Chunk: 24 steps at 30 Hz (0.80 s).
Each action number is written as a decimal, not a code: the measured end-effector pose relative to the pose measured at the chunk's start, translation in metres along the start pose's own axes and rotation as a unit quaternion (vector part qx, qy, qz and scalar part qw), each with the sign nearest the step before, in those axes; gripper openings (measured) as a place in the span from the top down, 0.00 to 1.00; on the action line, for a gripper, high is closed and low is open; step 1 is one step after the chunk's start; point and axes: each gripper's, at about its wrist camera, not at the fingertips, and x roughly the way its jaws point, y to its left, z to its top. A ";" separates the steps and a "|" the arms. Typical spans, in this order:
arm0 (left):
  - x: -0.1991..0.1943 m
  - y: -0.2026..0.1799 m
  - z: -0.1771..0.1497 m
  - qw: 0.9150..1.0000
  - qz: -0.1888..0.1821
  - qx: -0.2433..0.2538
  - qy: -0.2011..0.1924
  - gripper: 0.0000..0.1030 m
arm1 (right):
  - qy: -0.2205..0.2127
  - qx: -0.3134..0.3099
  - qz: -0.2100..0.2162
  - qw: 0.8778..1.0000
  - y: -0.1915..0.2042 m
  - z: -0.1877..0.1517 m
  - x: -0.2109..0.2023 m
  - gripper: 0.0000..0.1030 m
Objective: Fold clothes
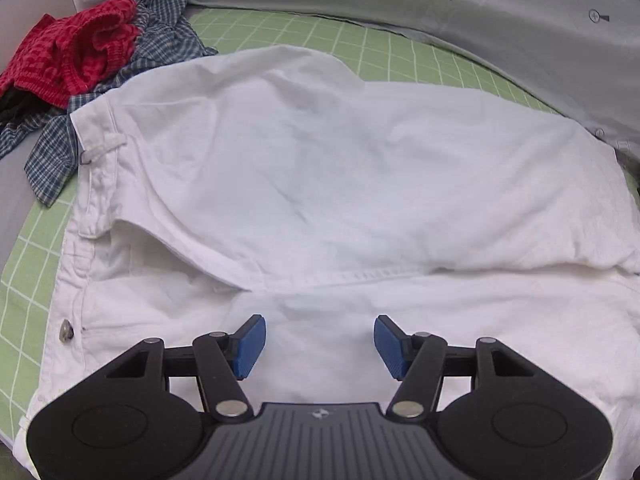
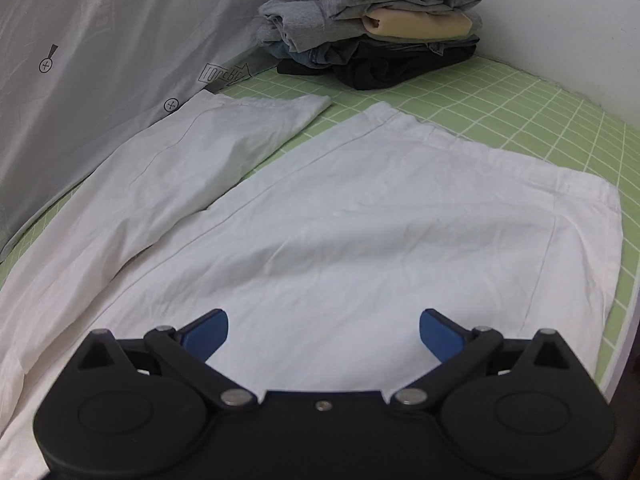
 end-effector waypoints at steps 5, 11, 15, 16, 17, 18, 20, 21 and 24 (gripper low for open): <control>-0.001 -0.046 -0.056 0.997 0.004 0.068 0.037 0.40 | 0.032 0.014 0.006 0.999 -0.035 -0.016 -0.012 0.00; -0.008 -0.081 -0.097 0.996 0.013 0.069 0.048 0.39 | 0.056 -0.009 -0.010 0.998 -0.075 -0.007 -0.022 0.09; -0.013 -0.098 -0.115 0.996 0.037 0.076 0.039 0.36 | 0.059 -0.011 -0.005 0.998 -0.101 -0.002 -0.022 0.21; -0.015 -0.101 -0.119 0.995 0.042 0.077 0.038 0.36 | 0.056 -0.011 0.001 0.998 -0.106 -0.001 -0.023 0.26; -0.016 -0.103 -0.121 0.996 0.042 0.072 0.038 0.36 | 0.054 -0.010 0.006 0.998 -0.111 0.000 -0.024 0.30; -0.017 -0.104 -0.123 0.996 0.042 0.066 0.039 0.36 | 0.051 -0.009 0.012 0.999 -0.116 0.001 -0.025 0.30; -0.016 -0.107 -0.126 0.996 0.046 0.060 0.041 0.36 | 0.045 -0.008 0.023 0.999 -0.126 0.003 -0.027 0.32; -0.015 -0.110 -0.127 0.996 0.049 0.056 0.043 0.36 | 0.044 0.003 0.034 0.998 -0.132 0.004 -0.027 0.32; -0.012 -0.116 -0.130 0.996 0.057 0.048 0.044 0.36 | 0.040 0.036 0.067 0.996 -0.151 0.005 -0.030 0.34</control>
